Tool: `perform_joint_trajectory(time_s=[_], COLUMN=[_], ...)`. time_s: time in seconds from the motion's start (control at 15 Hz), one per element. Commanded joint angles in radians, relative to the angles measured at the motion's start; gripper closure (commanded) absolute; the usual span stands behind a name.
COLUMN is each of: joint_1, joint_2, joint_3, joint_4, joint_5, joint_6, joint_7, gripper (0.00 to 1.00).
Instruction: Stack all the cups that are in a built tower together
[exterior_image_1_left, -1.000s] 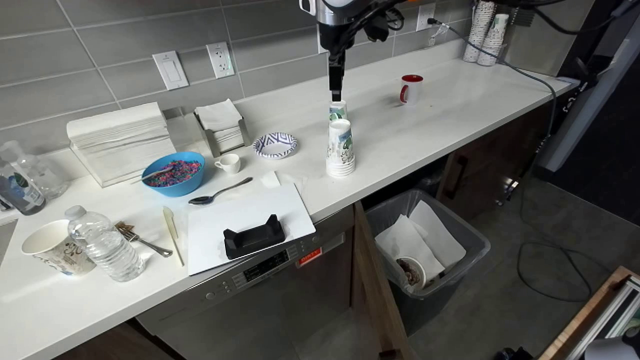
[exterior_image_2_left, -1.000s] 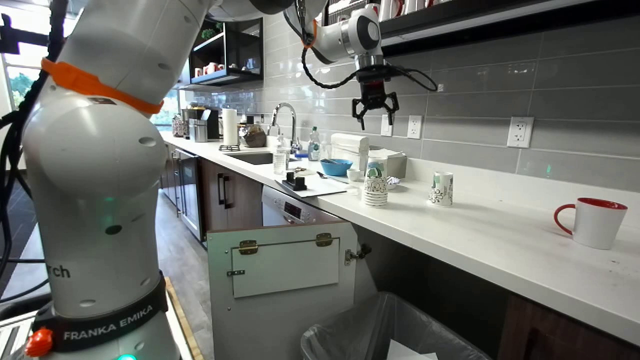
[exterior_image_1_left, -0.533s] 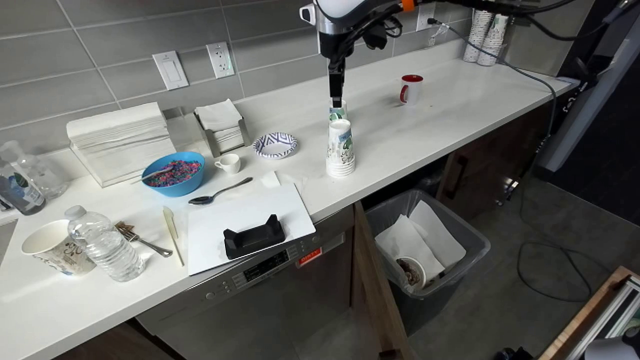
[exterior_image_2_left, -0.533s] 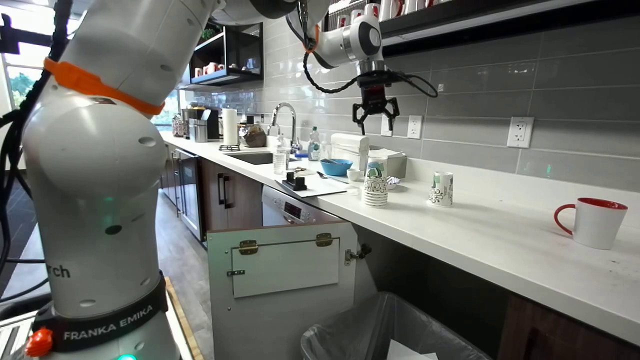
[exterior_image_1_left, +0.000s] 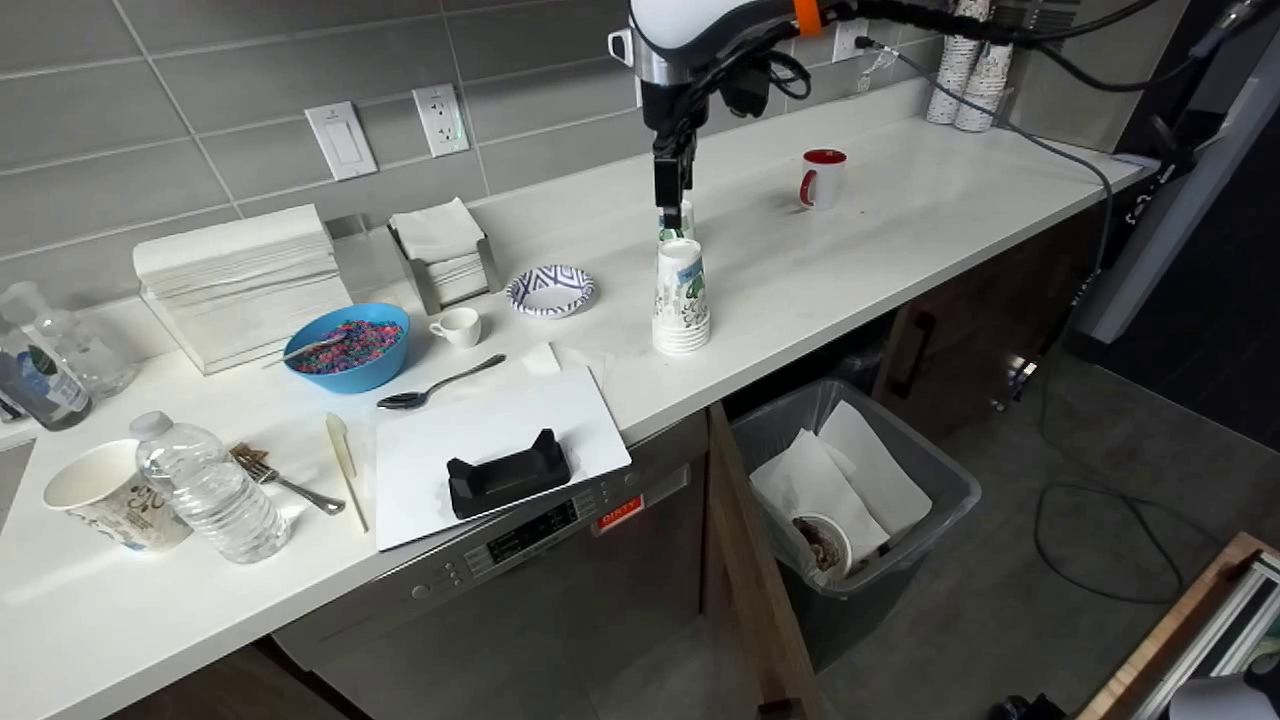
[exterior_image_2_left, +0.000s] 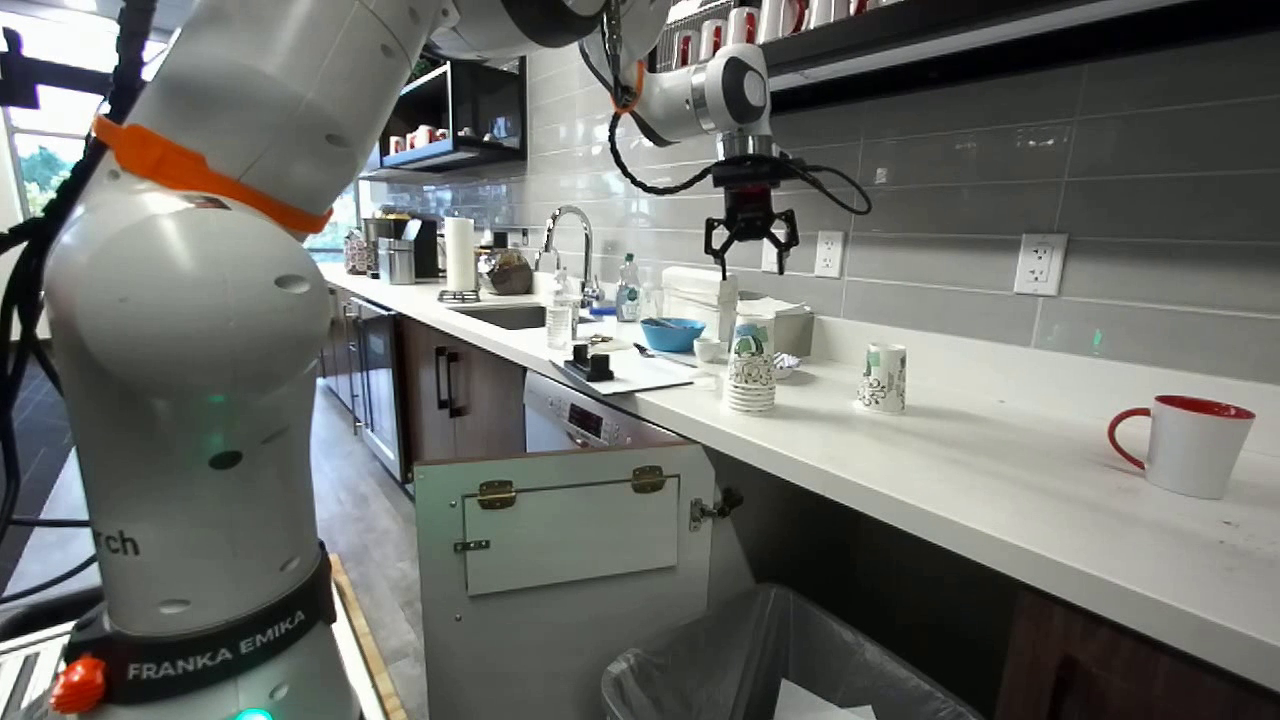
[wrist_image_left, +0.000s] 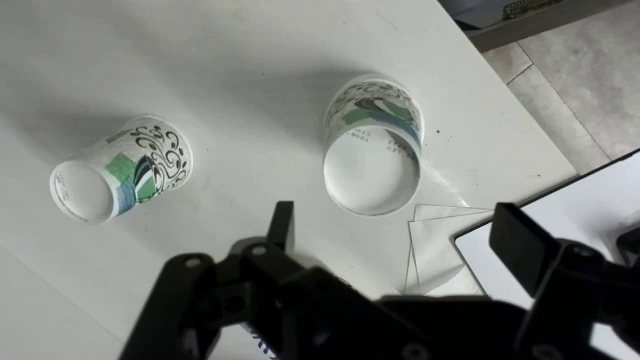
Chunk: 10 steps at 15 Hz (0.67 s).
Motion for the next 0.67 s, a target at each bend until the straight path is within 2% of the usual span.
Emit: perform_joint_trajectory(time_s=[0.0,0.2,0.27,0.6], joint_1=[-0.004,-0.006,0.001,0.001], joint_2=[-0.005,-0.051,-0.016,-0.034], joint_3=[0.0,0.004,0.0,0.0], joint_4=[0.029,-0.012,0.022,0.02], joint_5=[0.069,0.096,0.07,0.079], joint_6=[-0.071,-0.04,-0.042,-0.042], joint_7=[0.136,0.172,0.145,0.159], gripper=[0.0,0.0,0.0,0.0])
